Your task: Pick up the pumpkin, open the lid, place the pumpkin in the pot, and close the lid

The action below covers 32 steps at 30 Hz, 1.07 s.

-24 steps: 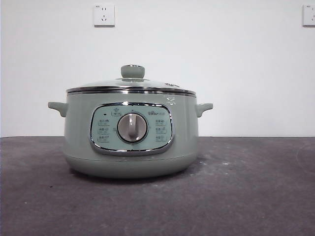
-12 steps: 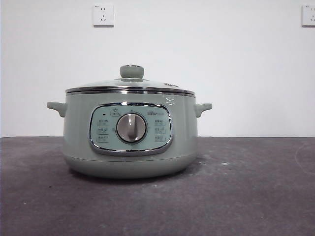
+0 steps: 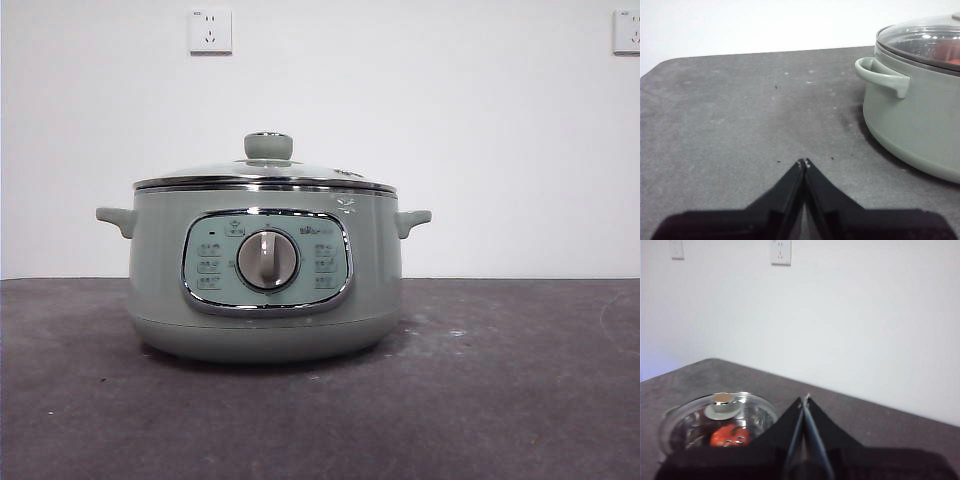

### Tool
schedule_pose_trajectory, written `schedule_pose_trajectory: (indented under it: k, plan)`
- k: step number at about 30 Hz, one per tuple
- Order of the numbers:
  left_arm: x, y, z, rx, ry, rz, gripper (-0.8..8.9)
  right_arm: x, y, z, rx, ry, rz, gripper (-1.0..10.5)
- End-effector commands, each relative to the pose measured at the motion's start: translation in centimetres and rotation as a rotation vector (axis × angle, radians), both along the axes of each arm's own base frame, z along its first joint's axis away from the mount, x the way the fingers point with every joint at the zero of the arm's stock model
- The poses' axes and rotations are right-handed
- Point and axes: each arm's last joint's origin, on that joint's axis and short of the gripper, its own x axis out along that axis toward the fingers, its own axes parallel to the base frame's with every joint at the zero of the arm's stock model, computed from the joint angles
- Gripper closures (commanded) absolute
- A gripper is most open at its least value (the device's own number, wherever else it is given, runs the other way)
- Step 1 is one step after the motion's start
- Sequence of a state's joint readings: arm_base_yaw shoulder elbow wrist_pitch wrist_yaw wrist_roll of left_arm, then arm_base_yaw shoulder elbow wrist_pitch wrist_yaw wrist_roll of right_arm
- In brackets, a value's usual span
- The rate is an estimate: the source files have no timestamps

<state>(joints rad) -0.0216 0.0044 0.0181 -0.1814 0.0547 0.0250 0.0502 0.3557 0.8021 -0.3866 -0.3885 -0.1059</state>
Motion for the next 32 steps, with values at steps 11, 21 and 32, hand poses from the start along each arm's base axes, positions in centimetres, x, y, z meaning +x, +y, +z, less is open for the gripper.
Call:
schedule_pose_trajectory:
  k: [11, 21, 32]
  plan:
    - [0.1, 0.0, -0.5, -0.006, 0.015, 0.006, 8.17, 2.9, -0.2, -14.1, 0.054, 0.045, -0.122, 9.5]
    - [0.1, 0.0, -0.5, -0.005, 0.015, 0.006, 8.17, 3.3, -0.2, -18.8, 0.108, 0.121, -0.188, 9.5]
    - [0.1, 0.0, -0.5, -0.006, 0.015, 0.006, 8.17, 3.5, -0.4, -20.9, 0.132, 0.240, -0.306, 9.5]
